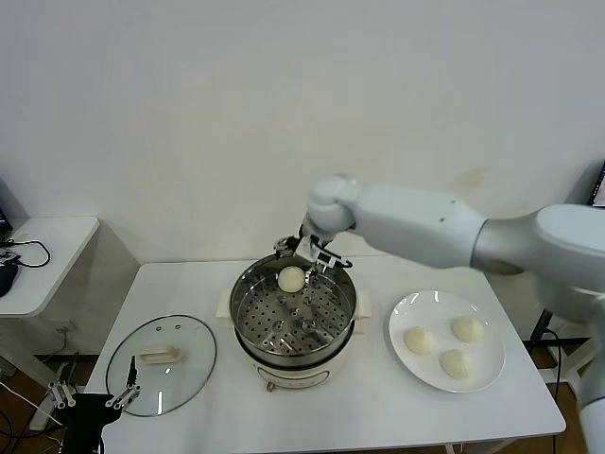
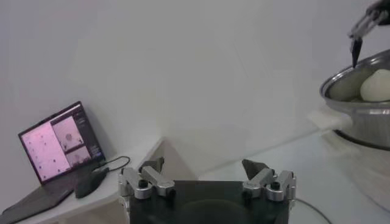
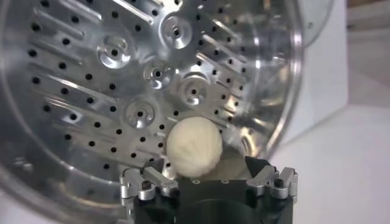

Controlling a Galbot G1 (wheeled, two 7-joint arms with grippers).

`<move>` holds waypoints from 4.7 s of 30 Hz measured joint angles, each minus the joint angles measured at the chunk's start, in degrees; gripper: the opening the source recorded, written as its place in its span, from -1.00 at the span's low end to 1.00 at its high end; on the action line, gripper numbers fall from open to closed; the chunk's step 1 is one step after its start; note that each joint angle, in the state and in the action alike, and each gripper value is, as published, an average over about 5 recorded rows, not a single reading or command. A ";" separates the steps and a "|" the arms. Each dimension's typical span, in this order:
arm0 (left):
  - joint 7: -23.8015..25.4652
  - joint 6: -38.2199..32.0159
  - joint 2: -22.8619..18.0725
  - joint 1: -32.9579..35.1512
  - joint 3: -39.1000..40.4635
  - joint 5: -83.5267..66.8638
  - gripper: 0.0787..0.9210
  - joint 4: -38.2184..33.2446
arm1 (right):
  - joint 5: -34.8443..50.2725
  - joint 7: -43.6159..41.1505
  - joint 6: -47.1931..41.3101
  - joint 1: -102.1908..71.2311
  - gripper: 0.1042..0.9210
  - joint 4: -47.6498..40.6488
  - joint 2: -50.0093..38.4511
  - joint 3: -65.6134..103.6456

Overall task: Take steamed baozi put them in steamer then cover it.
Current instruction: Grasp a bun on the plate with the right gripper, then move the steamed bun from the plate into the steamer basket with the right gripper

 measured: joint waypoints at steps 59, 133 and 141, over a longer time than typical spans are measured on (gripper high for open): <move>0.92 1.26 2.20 -1.08 -1.82 -1.24 0.77 0.69 | -6.91 1.49 -22.75 -41.99 0.73 5.30 -29.66 27.02; 1.45 2.72 1.92 -3.60 -3.19 -2.34 0.77 -3.16 | 27.92 10.17 -44.15 -8.25 0.28 4.67 7.34 3.18; 1.38 2.64 1.92 -3.25 -3.70 -2.59 0.77 -3.41 | 27.02 11.46 -44.55 -11.43 0.28 0.10 11.76 3.00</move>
